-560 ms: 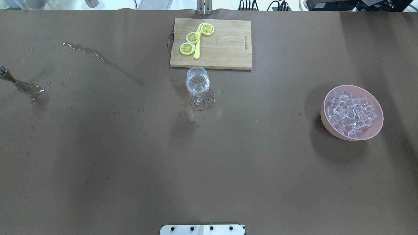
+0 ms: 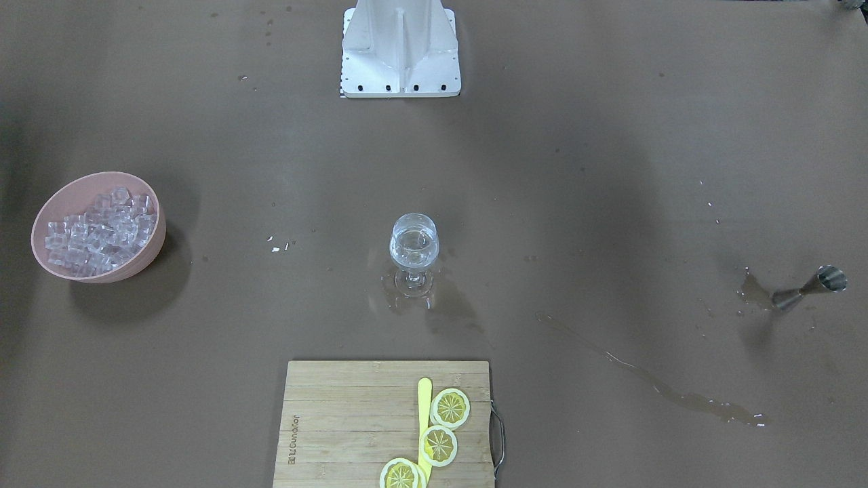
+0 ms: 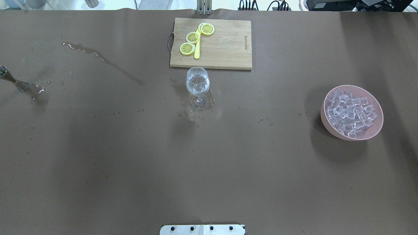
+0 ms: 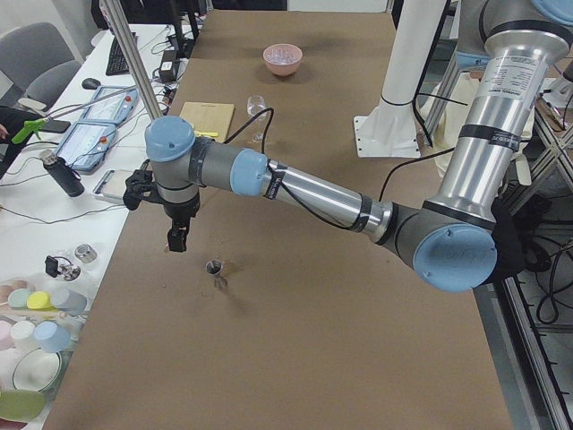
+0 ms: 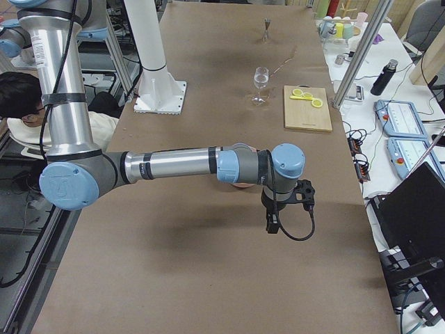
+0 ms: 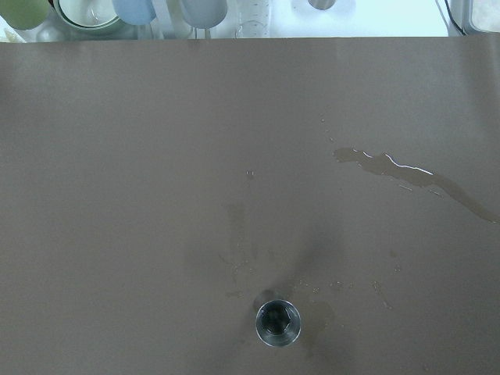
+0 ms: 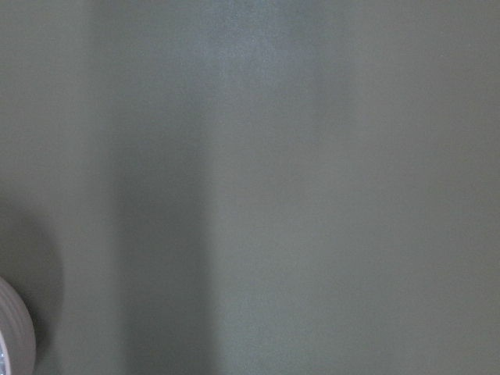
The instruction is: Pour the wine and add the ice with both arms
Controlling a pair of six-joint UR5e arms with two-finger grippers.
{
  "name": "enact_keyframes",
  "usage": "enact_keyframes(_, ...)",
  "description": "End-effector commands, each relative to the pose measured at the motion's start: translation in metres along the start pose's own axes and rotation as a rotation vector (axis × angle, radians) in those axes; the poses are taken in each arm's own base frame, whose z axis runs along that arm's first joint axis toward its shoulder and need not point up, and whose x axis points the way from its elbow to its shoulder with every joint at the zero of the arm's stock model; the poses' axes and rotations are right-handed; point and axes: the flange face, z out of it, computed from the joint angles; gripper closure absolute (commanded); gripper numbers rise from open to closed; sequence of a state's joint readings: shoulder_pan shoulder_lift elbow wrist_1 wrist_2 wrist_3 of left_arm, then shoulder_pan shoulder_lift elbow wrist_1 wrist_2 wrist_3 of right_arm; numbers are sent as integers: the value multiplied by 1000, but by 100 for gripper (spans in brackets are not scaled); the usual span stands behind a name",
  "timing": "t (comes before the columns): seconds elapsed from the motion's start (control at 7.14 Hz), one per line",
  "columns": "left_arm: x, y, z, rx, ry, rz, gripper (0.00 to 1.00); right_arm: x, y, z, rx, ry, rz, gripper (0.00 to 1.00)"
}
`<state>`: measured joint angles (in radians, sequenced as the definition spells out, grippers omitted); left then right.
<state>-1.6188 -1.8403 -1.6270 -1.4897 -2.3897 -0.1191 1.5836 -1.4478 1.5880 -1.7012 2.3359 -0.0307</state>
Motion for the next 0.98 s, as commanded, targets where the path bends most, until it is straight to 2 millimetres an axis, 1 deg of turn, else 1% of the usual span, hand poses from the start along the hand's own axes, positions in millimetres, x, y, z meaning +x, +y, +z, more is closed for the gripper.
enact_keyframes(0.0, -15, 42, 44, 88, 30, -7, 2, -3, -1, -3, 6, -3, -3, 0)
enact_keyframes(0.14, -5, 52, 61, 134, 29, -32, 2, -5, 1, -7, 12, -3, -4, 0)
enact_keyframes(0.28, 5, 61, 77, 167, 24, -31, 2, -16, 1, -17, 30, -3, 41, 0)
enact_keyframes(0.42, 12, 69, 86, 216, 27, -26, 2, -35, 1, -25, 45, -14, 82, 0)
enact_keyframes(0.56, 11, 88, 103, 276, 2, -7, 2, -62, 4, -26, 49, -20, 100, 0)
enact_keyframes(0.7, 1, 97, 118, 331, 1, -5, 2, -88, 4, -23, 44, -25, 121, 0)
enact_keyframes(0.84, -12, 102, 134, 373, 18, 2, 2, -107, 4, -11, 25, -28, 135, 0)
